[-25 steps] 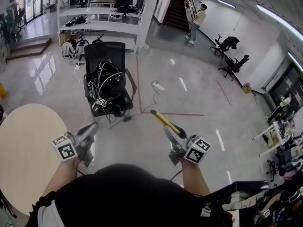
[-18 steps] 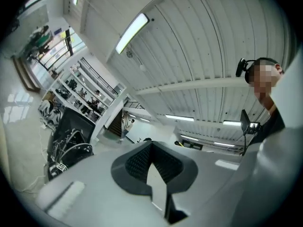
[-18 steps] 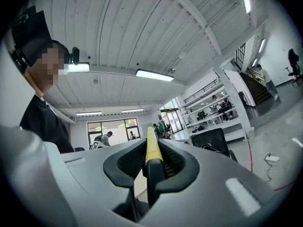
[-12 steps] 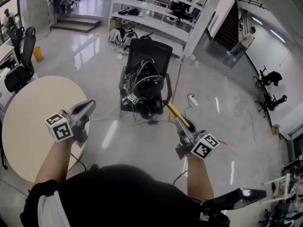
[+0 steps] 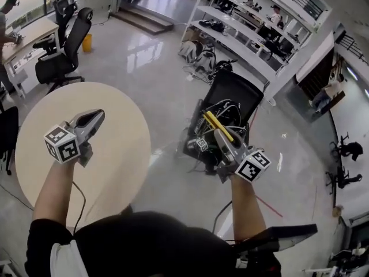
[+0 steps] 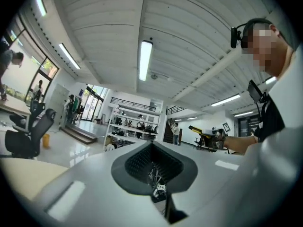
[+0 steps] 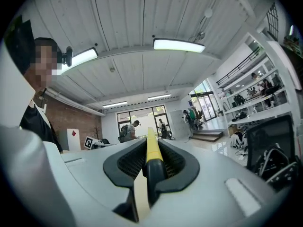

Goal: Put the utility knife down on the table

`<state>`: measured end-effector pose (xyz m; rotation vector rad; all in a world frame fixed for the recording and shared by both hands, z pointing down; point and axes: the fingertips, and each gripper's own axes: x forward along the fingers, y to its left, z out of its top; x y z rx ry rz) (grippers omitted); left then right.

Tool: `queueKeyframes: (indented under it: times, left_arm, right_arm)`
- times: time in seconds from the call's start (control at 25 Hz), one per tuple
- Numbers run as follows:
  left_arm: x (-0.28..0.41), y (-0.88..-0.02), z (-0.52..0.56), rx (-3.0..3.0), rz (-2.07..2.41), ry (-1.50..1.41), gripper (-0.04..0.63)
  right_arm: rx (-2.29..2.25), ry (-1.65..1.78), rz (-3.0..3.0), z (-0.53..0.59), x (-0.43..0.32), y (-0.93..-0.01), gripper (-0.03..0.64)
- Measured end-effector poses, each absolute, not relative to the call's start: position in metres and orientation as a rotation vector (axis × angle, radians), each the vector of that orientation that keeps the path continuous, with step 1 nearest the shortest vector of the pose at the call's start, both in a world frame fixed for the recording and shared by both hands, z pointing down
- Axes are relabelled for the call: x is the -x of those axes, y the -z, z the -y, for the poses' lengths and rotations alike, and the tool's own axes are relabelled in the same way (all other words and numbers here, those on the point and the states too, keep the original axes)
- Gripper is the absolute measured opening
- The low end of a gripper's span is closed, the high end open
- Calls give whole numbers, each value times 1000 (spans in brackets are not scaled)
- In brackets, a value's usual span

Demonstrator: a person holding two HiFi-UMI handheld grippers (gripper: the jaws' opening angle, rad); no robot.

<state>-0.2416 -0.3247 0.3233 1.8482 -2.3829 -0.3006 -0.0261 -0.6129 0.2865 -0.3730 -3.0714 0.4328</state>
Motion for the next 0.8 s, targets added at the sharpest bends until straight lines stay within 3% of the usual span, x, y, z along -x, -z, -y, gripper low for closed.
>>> queueKeyframes:
  times: [0.28,0.8]
  left_arm:
    - [372,-373,277,-1686,2426,249,-2]
    - [515,-500,261,-1598,2363,222,-2]
  right_arm:
    - [505,-438,2983,581,213,-315,84]
    - [601,-530,2764,519,459,-460,84]
